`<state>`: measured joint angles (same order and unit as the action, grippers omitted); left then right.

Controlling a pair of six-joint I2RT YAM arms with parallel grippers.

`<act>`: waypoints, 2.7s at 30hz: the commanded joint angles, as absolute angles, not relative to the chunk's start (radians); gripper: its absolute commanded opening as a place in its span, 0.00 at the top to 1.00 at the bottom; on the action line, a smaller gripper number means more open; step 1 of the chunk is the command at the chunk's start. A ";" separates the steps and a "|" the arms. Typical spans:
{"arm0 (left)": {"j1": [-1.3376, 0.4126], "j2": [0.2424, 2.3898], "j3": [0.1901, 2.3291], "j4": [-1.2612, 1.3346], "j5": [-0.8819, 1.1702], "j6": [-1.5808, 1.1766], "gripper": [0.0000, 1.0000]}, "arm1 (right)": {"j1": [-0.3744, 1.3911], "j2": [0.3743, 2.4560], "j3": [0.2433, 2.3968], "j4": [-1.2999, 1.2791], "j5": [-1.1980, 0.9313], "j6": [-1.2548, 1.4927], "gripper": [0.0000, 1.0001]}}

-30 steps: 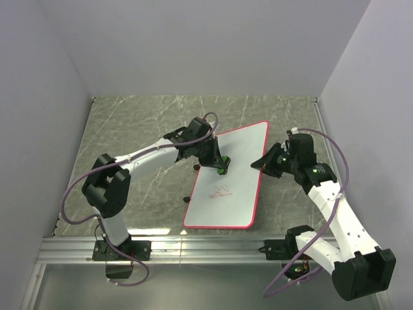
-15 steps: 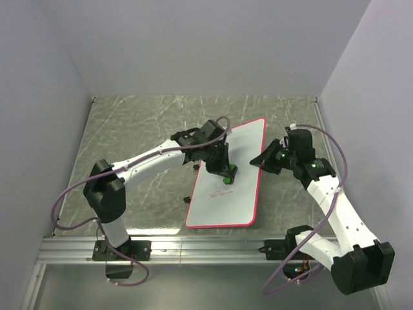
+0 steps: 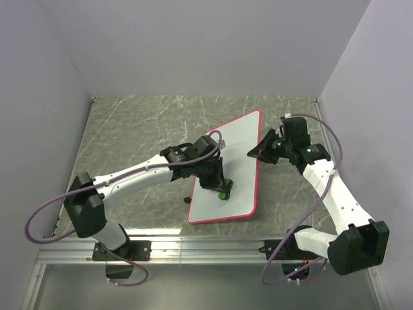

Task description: Erase the whiteboard

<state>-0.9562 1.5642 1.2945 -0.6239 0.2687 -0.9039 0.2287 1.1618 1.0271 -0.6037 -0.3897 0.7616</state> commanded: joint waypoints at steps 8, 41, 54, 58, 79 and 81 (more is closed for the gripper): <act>-0.871 1.629 0.997 -0.419 0.212 -0.924 1.00 | 0.255 1.175 1.043 -0.575 -0.373 0.793 1.00; -0.999 1.901 1.766 -0.811 0.382 -0.865 1.00 | 0.258 1.137 0.968 -0.581 -0.357 0.781 1.00; -0.890 1.700 1.251 -0.609 0.403 -0.864 1.00 | 0.258 1.147 0.988 -0.597 -0.342 0.778 1.00; -0.801 1.660 1.091 -0.557 0.394 -0.833 1.00 | 0.259 1.150 0.989 -0.597 -0.342 0.782 1.00; -0.390 1.436 1.319 -0.818 0.075 -0.721 1.00 | 0.258 1.114 0.951 -0.594 -0.316 0.795 1.00; -0.332 1.396 1.313 -0.833 0.055 -0.697 1.00 | 0.259 1.098 0.942 -0.594 -0.311 0.795 1.00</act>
